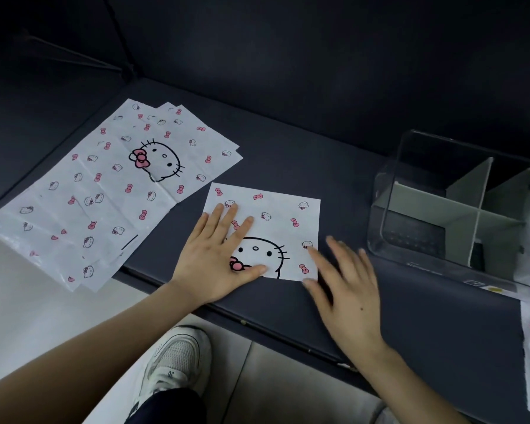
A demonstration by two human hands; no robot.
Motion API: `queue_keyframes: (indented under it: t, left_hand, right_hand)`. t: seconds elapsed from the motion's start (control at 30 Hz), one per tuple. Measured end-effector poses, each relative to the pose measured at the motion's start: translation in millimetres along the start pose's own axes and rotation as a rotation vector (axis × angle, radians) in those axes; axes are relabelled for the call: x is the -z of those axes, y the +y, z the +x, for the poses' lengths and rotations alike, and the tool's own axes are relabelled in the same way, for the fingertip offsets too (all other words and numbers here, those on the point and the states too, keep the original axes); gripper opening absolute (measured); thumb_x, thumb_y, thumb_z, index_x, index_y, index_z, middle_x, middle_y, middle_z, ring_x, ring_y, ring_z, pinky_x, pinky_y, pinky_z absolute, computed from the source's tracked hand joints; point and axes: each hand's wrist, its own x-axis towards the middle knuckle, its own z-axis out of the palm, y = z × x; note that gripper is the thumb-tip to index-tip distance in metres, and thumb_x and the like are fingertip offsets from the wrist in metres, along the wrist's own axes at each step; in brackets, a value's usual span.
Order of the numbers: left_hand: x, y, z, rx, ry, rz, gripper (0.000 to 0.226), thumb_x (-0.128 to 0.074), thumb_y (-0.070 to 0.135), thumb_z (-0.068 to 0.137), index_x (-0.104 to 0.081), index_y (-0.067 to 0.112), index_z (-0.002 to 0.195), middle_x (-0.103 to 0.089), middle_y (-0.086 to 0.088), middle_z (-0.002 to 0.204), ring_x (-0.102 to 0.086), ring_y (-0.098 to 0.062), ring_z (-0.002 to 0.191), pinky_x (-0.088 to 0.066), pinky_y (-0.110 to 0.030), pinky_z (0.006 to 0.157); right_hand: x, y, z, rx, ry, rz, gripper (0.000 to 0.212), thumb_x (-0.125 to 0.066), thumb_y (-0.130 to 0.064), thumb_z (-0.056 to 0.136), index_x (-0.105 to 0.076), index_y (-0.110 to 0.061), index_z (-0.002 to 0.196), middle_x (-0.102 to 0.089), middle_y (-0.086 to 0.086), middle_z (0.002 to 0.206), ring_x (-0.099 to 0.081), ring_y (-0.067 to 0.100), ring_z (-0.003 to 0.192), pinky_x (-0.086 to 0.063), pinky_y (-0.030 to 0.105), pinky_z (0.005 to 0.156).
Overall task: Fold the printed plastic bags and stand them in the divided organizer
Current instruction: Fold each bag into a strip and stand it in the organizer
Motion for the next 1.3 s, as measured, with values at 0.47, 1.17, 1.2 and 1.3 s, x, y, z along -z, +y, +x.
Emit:
queue_keyframes:
  t: [0.47,1.17,1.2,1.3]
  left_hand:
    - [38.7,-53.7,-6.4,-0.028,-0.178,-0.925,0.064,-0.06,0.07,0.075,-0.069,0.023,0.118,-0.059,0.013,0.132,-0.037,-0.002,0.136,-0.02,-0.025,0.117]
    - [29.5,-24.0,46.8,0.497,0.32,-0.438,0.023,-0.052,0.035,0.096,-0.05,0.012,0.094,-0.046,-0.001,0.056,-0.049,-0.027,0.062,-0.029,-0.032,0.051]
    - [27.1,-22.7,47.9,0.506,0.337,-0.41,0.024,-0.051,0.036,0.096,-0.051,0.012,0.097,-0.046,-0.001,0.055,-0.05,-0.029,0.063,-0.03,-0.032,0.052]
    - [23.1,-18.8,48.7,0.528,0.361,-0.33,0.028,-0.047,0.037,0.097,-0.053,0.011,0.104,-0.053,-0.006,0.059,-0.053,-0.034,0.065,-0.035,-0.034,0.056]
  right_hand:
    - [-2.2,4.3,45.7,0.009,-0.118,0.243,0.019,-0.05,-0.023,0.086,-0.065,-0.014,0.079,-0.062,-0.005,0.06,-0.058,0.017,0.055,-0.05,0.029,0.055]
    - [-23.7,-1.0,99.4,-0.71,-0.117,0.381,0.04,-0.058,-0.023,0.09,-0.042,-0.016,0.054,-0.05,-0.007,0.049,-0.05,0.019,0.055,-0.03,0.029,0.05]
    - [-25.5,-0.4,98.2,-0.703,-0.085,0.372,0.042,-0.06,-0.023,0.089,-0.039,-0.018,0.053,-0.051,-0.006,0.05,-0.052,0.02,0.055,-0.03,0.029,0.049]
    - [-30.6,2.2,97.6,-0.706,-0.074,0.309,0.035,-0.062,-0.027,0.088,-0.051,-0.012,0.059,-0.061,0.003,0.063,-0.054,0.024,0.06,-0.035,0.031,0.053]
